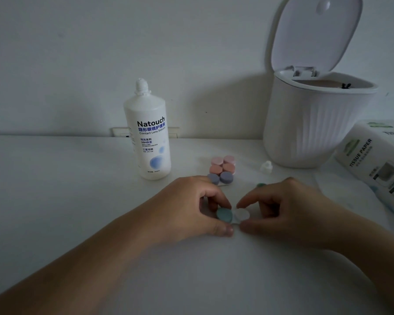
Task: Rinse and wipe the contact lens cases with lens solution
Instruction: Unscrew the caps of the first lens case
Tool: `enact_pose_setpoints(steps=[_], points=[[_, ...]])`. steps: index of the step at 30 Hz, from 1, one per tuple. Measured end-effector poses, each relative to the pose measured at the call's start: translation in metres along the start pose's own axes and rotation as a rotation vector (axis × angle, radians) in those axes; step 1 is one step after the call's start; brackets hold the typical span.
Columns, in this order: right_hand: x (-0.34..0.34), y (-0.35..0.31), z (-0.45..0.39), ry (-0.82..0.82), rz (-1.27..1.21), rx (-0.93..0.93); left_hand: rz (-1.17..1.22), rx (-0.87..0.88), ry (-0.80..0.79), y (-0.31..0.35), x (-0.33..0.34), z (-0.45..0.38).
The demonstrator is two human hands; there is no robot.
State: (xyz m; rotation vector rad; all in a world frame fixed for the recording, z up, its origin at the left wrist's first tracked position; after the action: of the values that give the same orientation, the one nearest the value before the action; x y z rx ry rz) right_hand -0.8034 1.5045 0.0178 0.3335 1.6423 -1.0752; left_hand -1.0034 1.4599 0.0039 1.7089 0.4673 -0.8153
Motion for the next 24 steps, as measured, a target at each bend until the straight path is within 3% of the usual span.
enact_pose_setpoints(steps=[9, 24], points=[[0.003, 0.003, -0.002, 0.018, -0.17, 0.028, -0.008, 0.005, 0.024, 0.003, 0.0, 0.001], [0.007, 0.004, -0.005, 0.034, -0.182, 0.029, -0.208, -0.004, 0.168, 0.016, 0.014, 0.009]])
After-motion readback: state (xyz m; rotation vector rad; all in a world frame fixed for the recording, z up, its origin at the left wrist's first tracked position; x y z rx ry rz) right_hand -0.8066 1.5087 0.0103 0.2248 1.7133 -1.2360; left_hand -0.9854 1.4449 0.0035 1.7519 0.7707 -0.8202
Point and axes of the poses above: each hand's wrist, its own z-axis away from the middle knuckle, its own x-axis out of the palm, y = z × x, the point moved 3 cm from there along -z, towards the middle knuckle, and after that the axes turned 4 degrees about x, right-handed, at the moved point
